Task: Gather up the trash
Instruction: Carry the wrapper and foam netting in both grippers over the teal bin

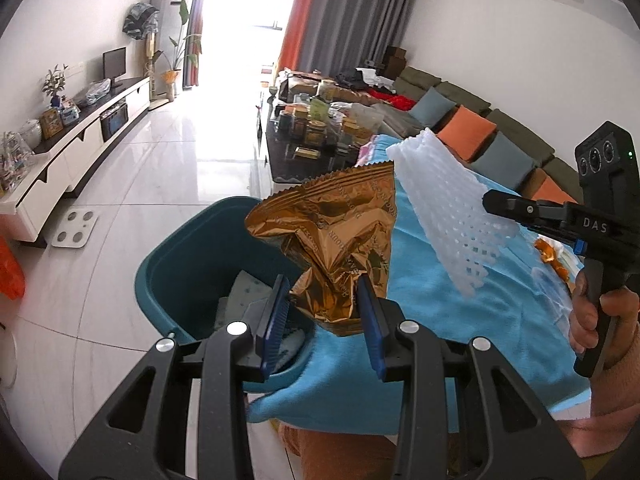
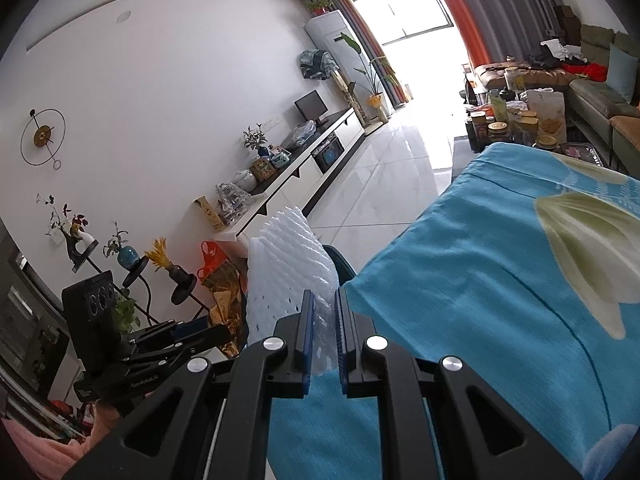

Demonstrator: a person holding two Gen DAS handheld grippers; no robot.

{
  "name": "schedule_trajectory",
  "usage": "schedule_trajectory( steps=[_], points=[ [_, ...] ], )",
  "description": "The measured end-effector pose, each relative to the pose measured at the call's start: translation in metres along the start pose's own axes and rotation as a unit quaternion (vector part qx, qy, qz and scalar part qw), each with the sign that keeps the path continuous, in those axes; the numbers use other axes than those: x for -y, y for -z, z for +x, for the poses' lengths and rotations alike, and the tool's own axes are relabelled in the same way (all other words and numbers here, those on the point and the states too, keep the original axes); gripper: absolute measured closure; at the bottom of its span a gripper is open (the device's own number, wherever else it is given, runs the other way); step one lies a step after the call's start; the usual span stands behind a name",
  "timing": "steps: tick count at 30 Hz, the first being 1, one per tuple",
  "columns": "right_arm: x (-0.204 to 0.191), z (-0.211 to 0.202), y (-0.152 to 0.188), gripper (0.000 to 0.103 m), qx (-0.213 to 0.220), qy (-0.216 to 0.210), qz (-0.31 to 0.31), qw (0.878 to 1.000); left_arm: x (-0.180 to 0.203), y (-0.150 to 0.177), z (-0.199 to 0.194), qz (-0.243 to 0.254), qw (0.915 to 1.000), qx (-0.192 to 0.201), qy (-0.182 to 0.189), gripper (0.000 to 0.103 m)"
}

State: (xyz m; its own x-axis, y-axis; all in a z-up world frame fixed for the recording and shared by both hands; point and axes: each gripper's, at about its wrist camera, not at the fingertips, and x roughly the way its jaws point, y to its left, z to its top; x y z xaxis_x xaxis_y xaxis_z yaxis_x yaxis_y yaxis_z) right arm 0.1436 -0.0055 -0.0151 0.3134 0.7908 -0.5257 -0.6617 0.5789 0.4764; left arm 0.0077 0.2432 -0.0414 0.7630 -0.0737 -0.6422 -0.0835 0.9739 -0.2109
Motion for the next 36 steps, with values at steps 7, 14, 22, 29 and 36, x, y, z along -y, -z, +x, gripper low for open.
schedule_trajectory(
  steps=[7,14,22,29,36],
  points=[
    [-0.006,0.018,-0.007,0.094,-0.01,-0.007,-0.001,1.0,-0.015,0.001,0.0,-0.009,0.9998,-0.001,-0.016,0.068],
    [-0.011,0.035,-0.009,0.094,-0.019,-0.01,-0.004,1.0,-0.026,0.0,0.005,-0.019,0.9994,-0.007,-0.028,0.068],
    [-0.017,0.057,-0.014,0.094,-0.032,-0.011,-0.005,0.999,-0.029,-0.001,0.012,-0.027,0.9987,-0.013,-0.04,0.068],
    [-0.019,0.075,-0.019,0.093,-0.041,-0.005,-0.006,0.999,-0.035,-0.001,0.023,-0.039,0.9977,-0.024,-0.05,0.068],
    [-0.021,0.09,-0.021,0.093,-0.051,0.0,-0.003,0.999,-0.042,0.001,0.032,-0.047,0.9963,-0.037,-0.062,0.068]
  ],
)
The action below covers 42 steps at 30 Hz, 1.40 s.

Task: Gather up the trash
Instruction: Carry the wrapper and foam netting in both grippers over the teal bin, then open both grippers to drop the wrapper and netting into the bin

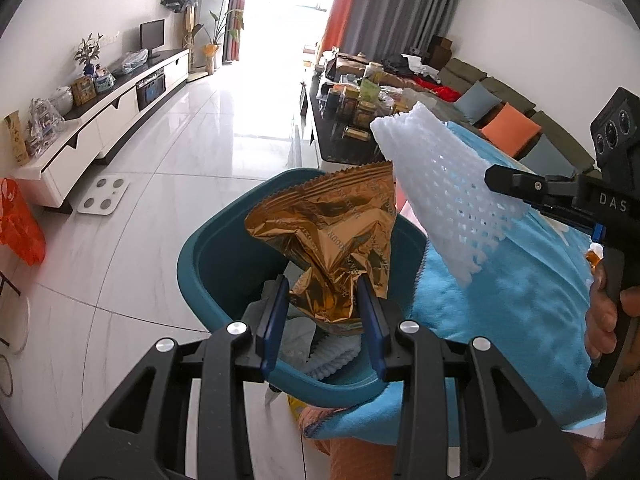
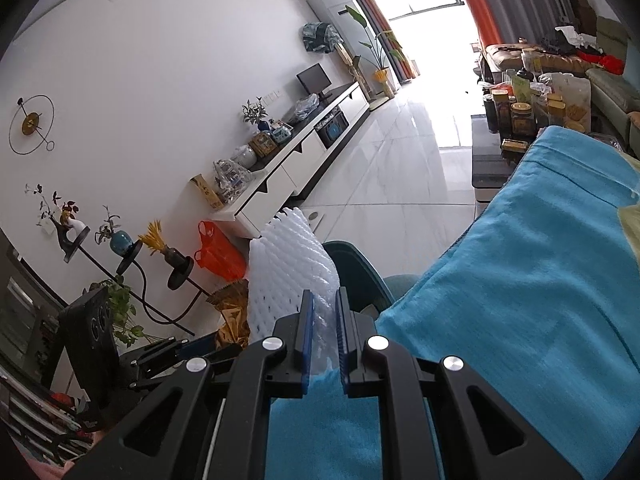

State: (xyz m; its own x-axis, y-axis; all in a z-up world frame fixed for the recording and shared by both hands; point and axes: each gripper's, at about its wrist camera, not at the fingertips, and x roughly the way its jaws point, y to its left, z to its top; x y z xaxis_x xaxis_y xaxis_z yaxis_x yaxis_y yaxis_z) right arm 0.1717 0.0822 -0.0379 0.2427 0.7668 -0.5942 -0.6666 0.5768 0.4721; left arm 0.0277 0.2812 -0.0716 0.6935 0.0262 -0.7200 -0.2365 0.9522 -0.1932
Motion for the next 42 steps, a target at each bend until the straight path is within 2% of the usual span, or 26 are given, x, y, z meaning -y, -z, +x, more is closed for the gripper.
schedule_trajectory(
  steps=[18,25,28,31,34,37,42],
  points=[
    [-0.005,0.039,-0.003,0.09,-0.032,0.014,0.015,0.999,-0.006,-0.002,0.027,-0.021,0.9989,-0.031,-0.027,0.067],
    [-0.011,0.052,0.0,0.077,-0.044,0.019,0.016,0.999,-0.015,-0.002,0.044,-0.057,0.9968,-0.043,-0.035,0.061],
    [-0.009,0.052,-0.001,0.076,-0.045,0.017,0.016,0.999,-0.017,-0.001,0.047,-0.065,0.9963,-0.044,-0.036,0.061],
    [-0.009,0.046,0.0,0.076,-0.042,0.014,0.014,0.999,-0.015,0.0,0.042,-0.062,0.9969,-0.037,-0.032,0.06],
    [-0.009,0.038,0.001,0.076,-0.036,0.013,0.007,0.999,-0.008,0.001,0.032,-0.052,0.9979,-0.022,-0.03,0.053],
    [-0.01,0.026,0.005,0.072,-0.03,0.012,-0.005,0.999,-0.001,-0.001,0.019,-0.041,0.9988,-0.002,-0.028,0.051],
    [-0.011,-0.007,0.014,0.071,-0.011,0.015,-0.03,0.999,0.023,-0.001,-0.006,-0.009,0.9994,0.034,-0.001,0.045]
  ],
)
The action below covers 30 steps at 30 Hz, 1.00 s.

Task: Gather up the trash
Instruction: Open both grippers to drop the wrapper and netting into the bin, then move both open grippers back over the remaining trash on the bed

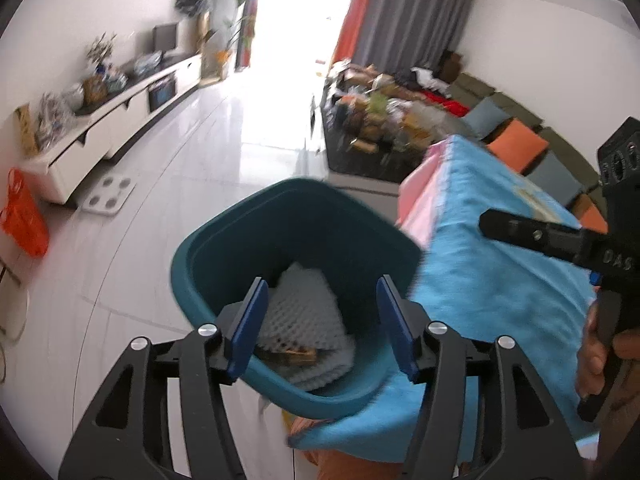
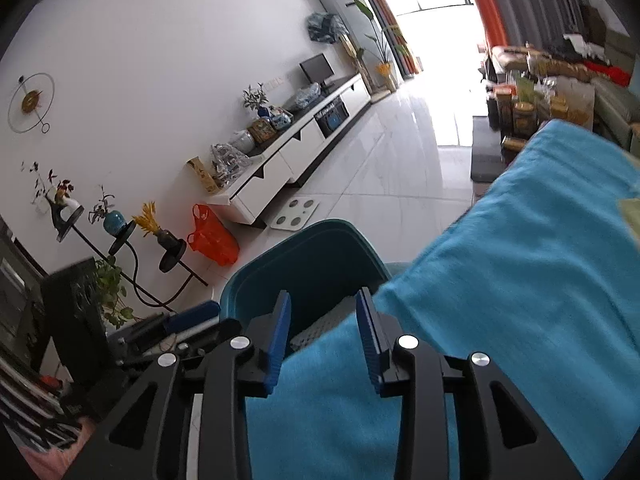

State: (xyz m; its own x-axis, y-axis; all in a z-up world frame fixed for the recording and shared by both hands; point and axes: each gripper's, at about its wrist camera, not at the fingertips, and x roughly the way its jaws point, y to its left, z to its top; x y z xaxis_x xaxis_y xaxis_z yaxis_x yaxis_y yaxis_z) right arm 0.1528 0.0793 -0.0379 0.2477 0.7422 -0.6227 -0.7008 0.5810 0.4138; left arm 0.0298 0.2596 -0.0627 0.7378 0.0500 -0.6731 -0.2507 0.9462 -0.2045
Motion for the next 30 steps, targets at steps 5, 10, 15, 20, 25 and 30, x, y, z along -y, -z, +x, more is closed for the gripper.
schedule_trajectory(
  steps=[5,10,15,20,25,30],
  points=[
    [0.007,-0.049,0.014,0.065,0.032,0.018,-0.018,0.999,0.038,0.003,-0.016,0.036,0.9978,0.021,0.051,0.043],
    [0.026,-0.102,0.032,0.065,0.064,0.047,-0.005,0.997,0.094,0.013,-0.019,0.093,0.9886,0.017,0.117,0.042],
    [0.05,-0.155,0.055,0.065,0.096,0.091,0.017,0.991,0.157,0.026,-0.014,0.148,0.9733,0.0,0.176,0.042],
    [0.072,-0.199,0.084,0.064,0.118,0.147,0.04,0.981,0.213,0.039,-0.008,0.187,0.9558,-0.022,0.225,0.042],
    [0.105,-0.24,0.112,0.064,0.137,0.187,0.081,0.969,0.267,0.057,-0.007,0.231,0.9352,-0.042,0.265,0.042],
    [0.129,-0.274,0.13,0.064,0.158,0.22,0.112,0.956,0.312,0.069,-0.001,0.259,0.9166,-0.067,0.297,0.042]
  ],
)
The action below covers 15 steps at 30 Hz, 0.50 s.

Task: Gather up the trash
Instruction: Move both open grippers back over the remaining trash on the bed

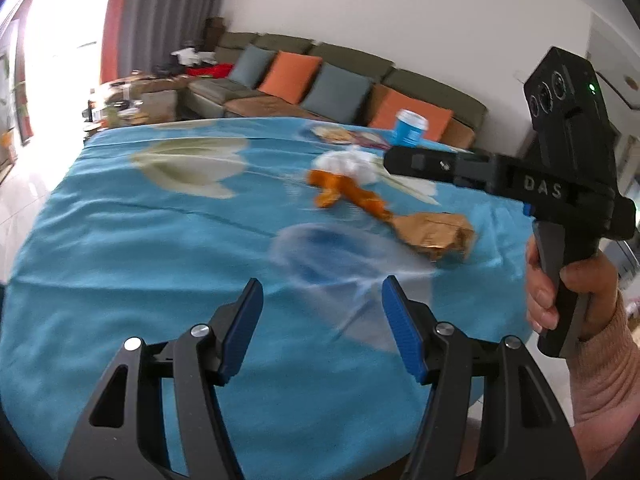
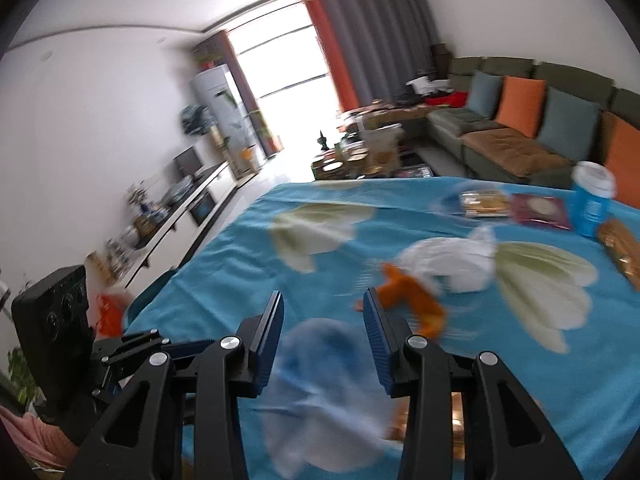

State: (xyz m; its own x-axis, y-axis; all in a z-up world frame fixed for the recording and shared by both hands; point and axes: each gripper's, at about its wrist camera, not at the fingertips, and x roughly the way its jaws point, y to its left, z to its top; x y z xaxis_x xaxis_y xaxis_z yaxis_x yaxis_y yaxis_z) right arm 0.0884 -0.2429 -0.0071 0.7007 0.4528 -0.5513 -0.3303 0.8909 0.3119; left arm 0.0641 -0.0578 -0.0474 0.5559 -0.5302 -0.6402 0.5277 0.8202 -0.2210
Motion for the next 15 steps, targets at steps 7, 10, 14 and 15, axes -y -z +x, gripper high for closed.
schedule_trajectory(
  steps=[7,10,14,15],
  points=[
    [0.044,-0.017,0.004,0.064,0.016,0.03,0.037,0.999,0.035,-0.01,0.033,0.023,0.9984,-0.03,0.042,0.042],
    [0.055,-0.021,0.007,0.064,0.021,0.034,0.049,0.998,0.046,-0.014,0.044,0.028,0.997,-0.042,0.058,0.042],
    [0.067,-0.027,0.009,0.064,0.028,0.038,0.062,0.997,0.056,-0.02,0.064,0.026,0.9953,-0.061,0.07,0.042],
    [0.069,-0.028,0.009,0.064,0.029,0.038,0.065,0.997,0.059,-0.021,0.069,0.024,0.9944,-0.067,0.079,0.042]
  ],
)
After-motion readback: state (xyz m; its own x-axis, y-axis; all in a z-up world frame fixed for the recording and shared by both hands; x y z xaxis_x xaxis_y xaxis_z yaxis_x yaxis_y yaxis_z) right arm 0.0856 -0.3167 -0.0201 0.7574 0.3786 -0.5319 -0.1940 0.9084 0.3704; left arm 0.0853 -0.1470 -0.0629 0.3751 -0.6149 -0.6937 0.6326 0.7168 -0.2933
